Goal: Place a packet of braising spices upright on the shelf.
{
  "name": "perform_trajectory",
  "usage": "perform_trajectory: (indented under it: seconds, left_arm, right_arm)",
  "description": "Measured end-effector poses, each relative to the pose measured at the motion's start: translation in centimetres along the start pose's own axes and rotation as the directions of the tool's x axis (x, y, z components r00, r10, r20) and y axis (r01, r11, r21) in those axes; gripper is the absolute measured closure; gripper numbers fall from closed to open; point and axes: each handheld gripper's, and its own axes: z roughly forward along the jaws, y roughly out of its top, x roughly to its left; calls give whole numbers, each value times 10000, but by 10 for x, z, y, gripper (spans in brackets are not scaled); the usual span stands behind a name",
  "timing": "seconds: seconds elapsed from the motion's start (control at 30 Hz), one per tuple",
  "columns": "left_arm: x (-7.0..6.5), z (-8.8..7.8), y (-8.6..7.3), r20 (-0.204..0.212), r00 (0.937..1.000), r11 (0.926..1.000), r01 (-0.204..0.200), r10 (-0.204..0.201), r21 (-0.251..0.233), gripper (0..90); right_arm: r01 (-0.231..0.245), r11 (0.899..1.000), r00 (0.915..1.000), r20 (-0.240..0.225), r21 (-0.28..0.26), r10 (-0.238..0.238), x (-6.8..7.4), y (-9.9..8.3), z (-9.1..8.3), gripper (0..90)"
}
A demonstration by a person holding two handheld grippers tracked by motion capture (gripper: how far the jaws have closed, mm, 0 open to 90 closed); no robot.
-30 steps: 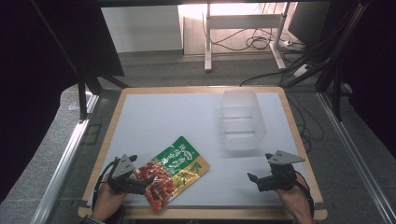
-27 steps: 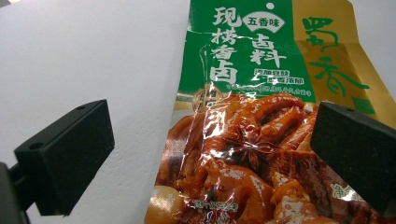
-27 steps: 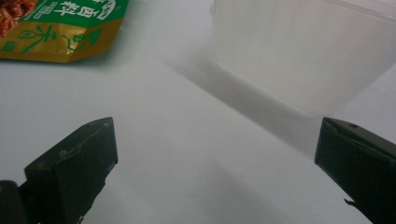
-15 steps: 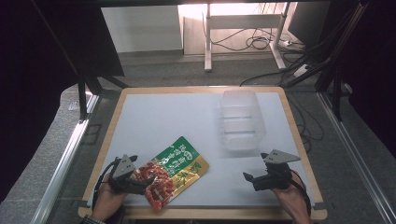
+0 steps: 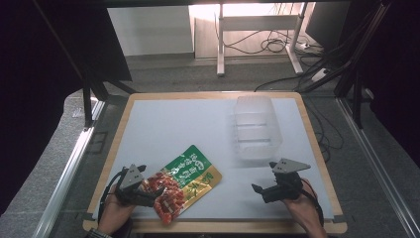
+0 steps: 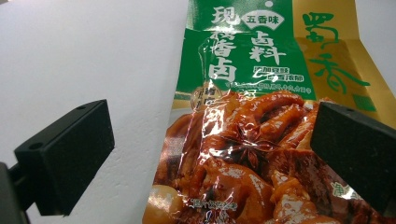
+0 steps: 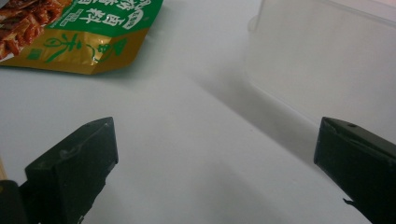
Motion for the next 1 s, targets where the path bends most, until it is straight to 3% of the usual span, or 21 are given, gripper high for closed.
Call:
perform_trajectory:
  seconds: [0.67,1.0]
  left_arm:
    - [1,0,0,38,10000,10000,66,-65,-73,0]
    - [1,0,0,43,10000,10000,42,-42,-52,0]
  right_arm:
    - [637,9978,9935,-960,204,-615,11,16,33,12]
    - [21,10000,9877,-1566,-48,-28,15,23,41,12]
